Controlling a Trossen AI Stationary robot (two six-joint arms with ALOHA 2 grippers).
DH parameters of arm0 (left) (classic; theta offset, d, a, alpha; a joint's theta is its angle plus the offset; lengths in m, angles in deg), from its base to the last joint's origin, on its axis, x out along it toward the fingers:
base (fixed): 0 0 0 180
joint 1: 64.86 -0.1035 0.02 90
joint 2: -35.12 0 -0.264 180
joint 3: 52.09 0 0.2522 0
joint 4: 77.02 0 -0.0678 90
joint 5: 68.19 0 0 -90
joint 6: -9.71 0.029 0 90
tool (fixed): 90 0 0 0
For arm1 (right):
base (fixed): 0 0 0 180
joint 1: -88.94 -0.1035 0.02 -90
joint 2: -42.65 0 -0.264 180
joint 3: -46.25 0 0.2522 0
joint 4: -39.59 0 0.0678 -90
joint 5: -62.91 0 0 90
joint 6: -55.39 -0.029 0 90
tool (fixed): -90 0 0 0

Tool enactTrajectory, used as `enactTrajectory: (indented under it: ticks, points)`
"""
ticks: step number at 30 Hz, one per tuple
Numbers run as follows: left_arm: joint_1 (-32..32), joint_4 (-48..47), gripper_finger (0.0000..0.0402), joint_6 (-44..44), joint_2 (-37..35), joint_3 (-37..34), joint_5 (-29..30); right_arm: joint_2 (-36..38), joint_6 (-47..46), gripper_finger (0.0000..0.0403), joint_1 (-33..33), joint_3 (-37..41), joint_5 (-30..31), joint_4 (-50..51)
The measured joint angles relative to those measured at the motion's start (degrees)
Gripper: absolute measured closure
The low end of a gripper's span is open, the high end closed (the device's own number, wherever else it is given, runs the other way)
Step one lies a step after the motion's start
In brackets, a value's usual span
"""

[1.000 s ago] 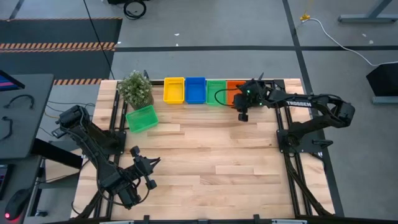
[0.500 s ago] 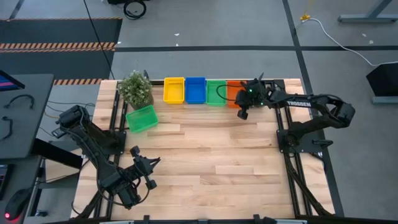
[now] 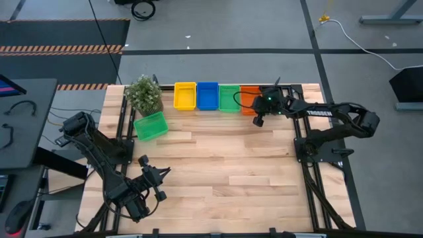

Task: Stack baskets by color
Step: Stack the bottom green bin on top of the green bin

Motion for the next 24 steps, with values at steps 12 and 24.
enactTrajectory:
  ticks: [12,24]
  points:
    - [-1.3,-0.8,0.0388,-2.0,0.0,0.0,0.2,2.1,-12.5,0.04,-19.8,5.1,0.0,-16.1]
    - [-24.9,-22.7,0.0336,-2.4,-0.7,0.0,-21.6,-5.3,-19.6,0.04,-54.5,11.6,22.1,-43.4]
